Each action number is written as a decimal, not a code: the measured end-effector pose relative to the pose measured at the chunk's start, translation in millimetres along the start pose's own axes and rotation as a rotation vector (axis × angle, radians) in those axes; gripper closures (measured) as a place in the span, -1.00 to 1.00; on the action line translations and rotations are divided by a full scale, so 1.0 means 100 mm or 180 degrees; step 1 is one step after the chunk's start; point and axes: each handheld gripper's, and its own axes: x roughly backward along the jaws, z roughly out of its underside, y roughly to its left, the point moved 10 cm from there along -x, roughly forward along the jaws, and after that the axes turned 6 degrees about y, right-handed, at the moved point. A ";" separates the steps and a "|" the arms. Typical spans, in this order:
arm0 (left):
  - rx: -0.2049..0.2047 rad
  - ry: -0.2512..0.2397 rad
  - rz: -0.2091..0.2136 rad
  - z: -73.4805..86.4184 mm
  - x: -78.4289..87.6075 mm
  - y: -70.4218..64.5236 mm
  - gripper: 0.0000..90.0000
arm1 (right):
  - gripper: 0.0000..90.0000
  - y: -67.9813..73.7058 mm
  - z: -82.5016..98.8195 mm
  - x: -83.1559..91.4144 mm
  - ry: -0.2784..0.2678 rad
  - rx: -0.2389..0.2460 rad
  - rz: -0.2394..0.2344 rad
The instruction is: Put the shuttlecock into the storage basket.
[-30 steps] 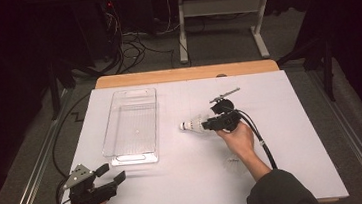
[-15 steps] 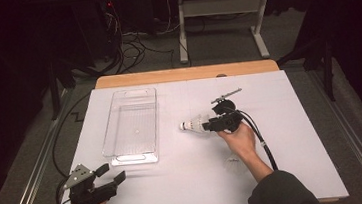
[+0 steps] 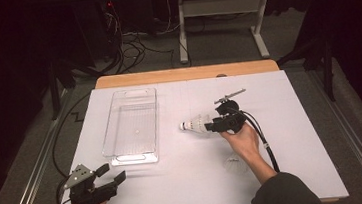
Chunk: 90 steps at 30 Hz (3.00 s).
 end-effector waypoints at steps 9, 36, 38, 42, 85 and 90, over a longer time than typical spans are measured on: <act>0.0000 0.0000 0.0003 0.00 0.00 0.00 -0.34 | 0.17 -0.03 0.03 0.04 -0.0026 -0.0034 0.0009; 0.0013 -0.0005 0.0012 0.00 0.00 -0.01 -0.34 | 0.11 -0.17 0.19 0.28 -0.0166 -0.0045 0.0130; 0.0014 -0.0011 0.0008 0.00 0.00 -0.01 -0.34 | 0.11 -0.17 0.20 0.30 -0.0175 -0.0045 0.0132; 0.0017 -0.0021 0.0011 0.00 0.00 -0.01 -0.34 | 0.10 -0.17 0.24 0.34 -0.0172 -0.0049 0.0128; 0.0051 -0.0039 0.0000 -0.01 0.02 0.01 -0.34 | 0.11 -0.23 0.59 0.72 -0.0391 -0.0125 0.0124; 0.0031 -0.0024 0.0005 -0.01 0.00 0.01 -0.33 | 0.12 -0.17 0.61 0.78 -0.0383 -0.0067 0.0099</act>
